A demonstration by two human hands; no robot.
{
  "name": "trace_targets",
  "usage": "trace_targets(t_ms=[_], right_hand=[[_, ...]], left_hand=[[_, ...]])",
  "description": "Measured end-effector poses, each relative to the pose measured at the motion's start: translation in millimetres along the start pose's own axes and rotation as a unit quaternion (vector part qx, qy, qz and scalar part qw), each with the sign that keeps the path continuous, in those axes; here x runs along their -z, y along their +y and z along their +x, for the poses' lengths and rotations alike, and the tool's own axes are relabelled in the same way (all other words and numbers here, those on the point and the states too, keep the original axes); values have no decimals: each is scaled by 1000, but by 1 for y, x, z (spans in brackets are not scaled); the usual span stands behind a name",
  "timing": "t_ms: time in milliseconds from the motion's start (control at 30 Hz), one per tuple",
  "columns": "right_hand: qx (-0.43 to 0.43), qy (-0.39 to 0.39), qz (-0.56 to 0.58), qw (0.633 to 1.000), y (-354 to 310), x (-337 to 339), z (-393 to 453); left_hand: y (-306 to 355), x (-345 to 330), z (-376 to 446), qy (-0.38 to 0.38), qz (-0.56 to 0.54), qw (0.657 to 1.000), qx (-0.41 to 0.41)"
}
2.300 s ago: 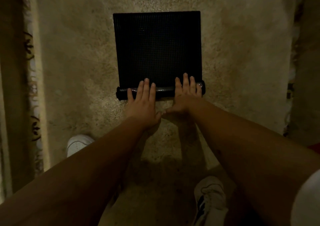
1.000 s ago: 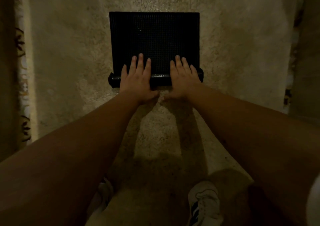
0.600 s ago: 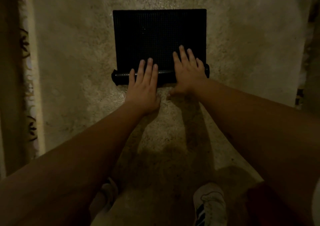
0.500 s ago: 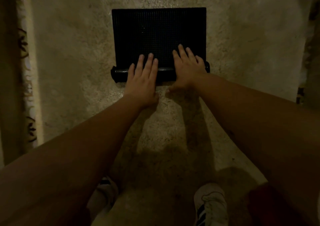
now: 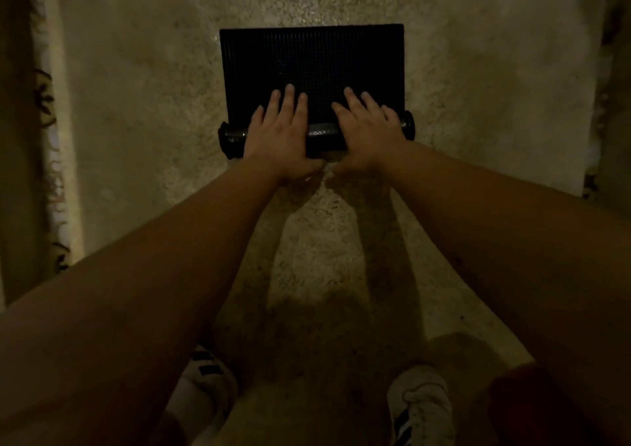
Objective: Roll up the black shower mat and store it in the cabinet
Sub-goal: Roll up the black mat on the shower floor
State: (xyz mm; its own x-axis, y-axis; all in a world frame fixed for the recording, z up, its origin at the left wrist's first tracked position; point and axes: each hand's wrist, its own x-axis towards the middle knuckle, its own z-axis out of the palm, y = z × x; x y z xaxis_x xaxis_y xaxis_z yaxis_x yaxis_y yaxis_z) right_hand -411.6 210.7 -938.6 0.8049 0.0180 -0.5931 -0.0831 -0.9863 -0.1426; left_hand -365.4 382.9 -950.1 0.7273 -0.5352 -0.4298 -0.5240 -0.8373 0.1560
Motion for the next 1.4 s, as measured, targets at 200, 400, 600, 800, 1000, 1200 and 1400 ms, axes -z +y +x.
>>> trace_targets(t_ms=[200,400,600,800,1000,1200,1400], right_hand=[[6,3,-15,1000,3,2,0],[23,4,-23,999,6,14,7],[53,149,5,987,7,6,-21],[65,82,42,994,12,31,-13],[51,48,43,997,5,22,-25],[38,-87,87,992,6,16,-27],[39,-76,124,989,10,8,-28]], left_hand=[[2,-18,-30,85,18,993,-75],[5,-11,-13,70,51,996,-37],[5,-9,-3,76,41,996,-29],[5,2,2,52,-1,999,-14],[3,-4,-23,83,25,996,-24],[-1,-23,-53,113,-5,993,-33],[3,-27,-55,123,3,992,-29]])
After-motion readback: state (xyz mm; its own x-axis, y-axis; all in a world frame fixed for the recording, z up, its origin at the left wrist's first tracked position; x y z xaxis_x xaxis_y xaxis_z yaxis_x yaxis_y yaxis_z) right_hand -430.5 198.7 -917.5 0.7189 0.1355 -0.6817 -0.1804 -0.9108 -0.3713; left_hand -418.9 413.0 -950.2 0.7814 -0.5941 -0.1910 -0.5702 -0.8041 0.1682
